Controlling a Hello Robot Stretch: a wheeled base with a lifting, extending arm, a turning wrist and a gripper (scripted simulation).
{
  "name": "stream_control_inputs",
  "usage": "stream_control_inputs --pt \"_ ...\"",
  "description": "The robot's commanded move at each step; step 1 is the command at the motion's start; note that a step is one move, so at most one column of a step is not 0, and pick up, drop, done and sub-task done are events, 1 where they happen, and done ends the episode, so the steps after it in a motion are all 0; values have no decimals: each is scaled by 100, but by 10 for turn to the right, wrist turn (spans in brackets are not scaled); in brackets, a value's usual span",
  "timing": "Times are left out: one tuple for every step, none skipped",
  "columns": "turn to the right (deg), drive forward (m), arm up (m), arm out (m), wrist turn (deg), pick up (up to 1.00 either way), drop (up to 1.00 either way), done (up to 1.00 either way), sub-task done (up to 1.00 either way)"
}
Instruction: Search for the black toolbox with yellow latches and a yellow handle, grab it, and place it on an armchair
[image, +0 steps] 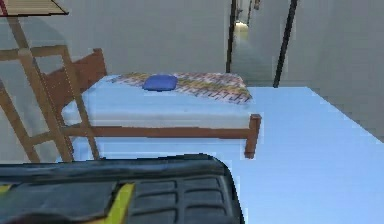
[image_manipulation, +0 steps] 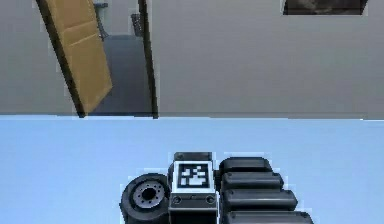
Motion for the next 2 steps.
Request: stream_control_inputs --pt "-390 0 0 0 0 0 0 0 0" --pt "450 0 0 0 0 0 0 0 0"
